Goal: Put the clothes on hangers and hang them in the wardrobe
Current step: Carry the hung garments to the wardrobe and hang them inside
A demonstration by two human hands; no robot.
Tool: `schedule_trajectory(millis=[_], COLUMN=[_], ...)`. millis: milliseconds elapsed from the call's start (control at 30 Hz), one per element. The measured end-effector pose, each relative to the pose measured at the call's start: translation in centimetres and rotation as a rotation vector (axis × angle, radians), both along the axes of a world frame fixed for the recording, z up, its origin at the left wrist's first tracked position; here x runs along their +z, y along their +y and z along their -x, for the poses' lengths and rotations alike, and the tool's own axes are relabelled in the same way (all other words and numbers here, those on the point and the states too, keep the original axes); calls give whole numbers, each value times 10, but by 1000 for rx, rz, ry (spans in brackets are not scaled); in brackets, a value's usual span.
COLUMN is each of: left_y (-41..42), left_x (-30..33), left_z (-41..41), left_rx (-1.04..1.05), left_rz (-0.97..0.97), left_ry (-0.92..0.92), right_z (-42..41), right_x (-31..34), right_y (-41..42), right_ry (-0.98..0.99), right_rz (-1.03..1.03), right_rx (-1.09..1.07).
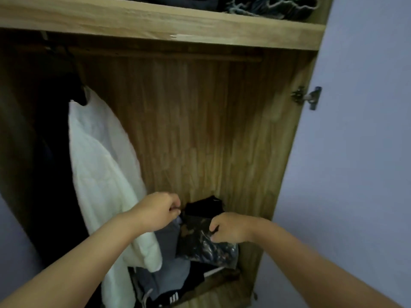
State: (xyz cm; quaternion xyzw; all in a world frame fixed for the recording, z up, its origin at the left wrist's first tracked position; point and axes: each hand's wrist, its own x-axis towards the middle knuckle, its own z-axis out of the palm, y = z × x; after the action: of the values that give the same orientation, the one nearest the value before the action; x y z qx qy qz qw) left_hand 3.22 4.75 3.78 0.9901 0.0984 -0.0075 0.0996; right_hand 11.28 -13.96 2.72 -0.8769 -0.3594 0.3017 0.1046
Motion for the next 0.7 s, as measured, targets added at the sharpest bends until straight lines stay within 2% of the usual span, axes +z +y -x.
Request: schedule_trajectory(millis=[133, 367, 700], left_y=[-60, -180, -308], left_x=[-25, -78, -85], left_z=[-9, 2, 11], left_rx=[-113, -317, -667], left_rz=[27, 74, -46], left_ry=[262, 501, 551], right_z=[13, 62, 141], right_x=[-19, -65, -86], right_y=[-74, -201, -309], right_ry=[-65, -35, 72], right_rz=[97, 223, 215], right_rx=[-7, -165, -598])
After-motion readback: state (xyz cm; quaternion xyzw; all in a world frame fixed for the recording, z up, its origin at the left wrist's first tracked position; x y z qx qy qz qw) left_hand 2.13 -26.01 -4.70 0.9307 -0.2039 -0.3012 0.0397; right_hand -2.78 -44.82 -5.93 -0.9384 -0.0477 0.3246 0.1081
